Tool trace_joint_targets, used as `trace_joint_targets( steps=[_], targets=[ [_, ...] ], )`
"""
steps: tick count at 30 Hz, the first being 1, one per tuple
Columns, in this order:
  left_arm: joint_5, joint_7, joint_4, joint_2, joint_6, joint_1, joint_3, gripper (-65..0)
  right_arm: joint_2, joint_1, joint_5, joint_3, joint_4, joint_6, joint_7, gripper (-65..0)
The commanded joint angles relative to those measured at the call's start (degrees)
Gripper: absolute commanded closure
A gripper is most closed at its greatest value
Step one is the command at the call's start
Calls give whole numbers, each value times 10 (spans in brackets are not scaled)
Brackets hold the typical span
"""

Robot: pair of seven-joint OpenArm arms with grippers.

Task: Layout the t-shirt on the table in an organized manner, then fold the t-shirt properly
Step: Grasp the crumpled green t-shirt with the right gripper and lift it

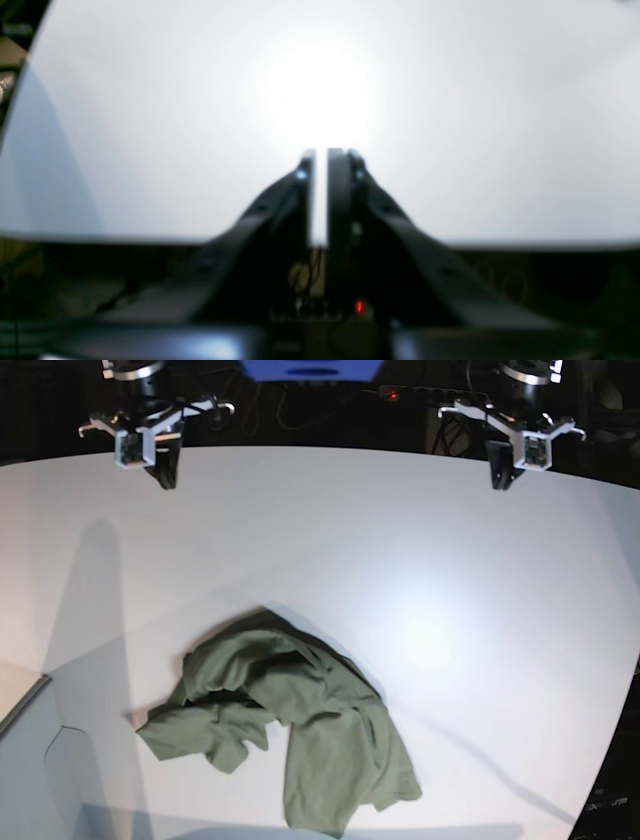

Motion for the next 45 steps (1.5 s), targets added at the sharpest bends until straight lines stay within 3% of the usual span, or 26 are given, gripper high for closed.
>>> trace_joint_targets(
  steps=[1,4,7,13,19,29,38,45],
  targets=[
    [0,-2,21,0,-1,5,-2,-102,8,5,-1,-5,10,1,12,0],
    [-1,18,39,0,-1,-5,-1,-238,22,53,-1,-35,13,1,-53,-12],
    [-10,18,42,8,-2,-5,-2,-359,39,111,-1,-62,12,2,-123,-88],
    [-88,19,41,-8,-2,-4,-2,-489,52,224,-1,-107,8,2,-205,-266],
    [-136,19,40,-23,-2,0,-2,-491,51,329,-1,-149,-65,2,-213,-333],
    [-137,19,38,-18,-2,9,-46,-493,34,488,-1,-235,-256,2,-209,-340],
    [-137,19,36,-18,-2,17,-67,-493,16,569,-1,-266,-418,2,-100,-340],
    [-137,20,36,-18,-2,12,-67,-493,6,598,-1,-266,-496,2,-57,-326]
  ],
)
